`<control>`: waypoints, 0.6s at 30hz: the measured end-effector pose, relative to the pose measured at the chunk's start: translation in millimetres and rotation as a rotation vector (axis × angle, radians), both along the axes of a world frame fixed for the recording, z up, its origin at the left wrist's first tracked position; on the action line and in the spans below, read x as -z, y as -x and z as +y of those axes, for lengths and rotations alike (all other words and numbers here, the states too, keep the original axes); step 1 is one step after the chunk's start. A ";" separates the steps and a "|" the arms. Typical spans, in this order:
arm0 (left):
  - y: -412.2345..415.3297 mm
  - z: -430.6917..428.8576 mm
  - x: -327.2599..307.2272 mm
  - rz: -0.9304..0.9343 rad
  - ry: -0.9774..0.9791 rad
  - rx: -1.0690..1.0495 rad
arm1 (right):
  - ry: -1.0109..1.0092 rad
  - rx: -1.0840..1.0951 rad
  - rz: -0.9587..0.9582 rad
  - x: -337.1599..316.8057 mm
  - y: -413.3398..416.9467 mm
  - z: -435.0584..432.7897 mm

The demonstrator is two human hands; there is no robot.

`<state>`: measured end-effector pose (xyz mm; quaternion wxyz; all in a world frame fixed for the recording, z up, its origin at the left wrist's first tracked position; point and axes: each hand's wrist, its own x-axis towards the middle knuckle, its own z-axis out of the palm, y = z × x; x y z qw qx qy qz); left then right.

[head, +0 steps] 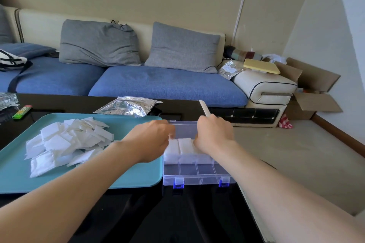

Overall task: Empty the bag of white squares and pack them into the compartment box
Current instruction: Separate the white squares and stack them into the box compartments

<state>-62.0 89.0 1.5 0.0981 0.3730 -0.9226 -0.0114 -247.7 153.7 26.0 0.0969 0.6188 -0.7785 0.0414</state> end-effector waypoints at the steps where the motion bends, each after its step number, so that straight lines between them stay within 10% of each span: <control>1: -5.7 -4.1 -4.1 -0.020 0.017 -0.057 | 0.020 -0.024 -0.001 -1.8 -5.2 -1.9; 18: -97.0 -45.4 -20.3 -0.364 -0.273 -0.415 | -0.281 -0.397 -0.366 26.4 -119.8 -49.6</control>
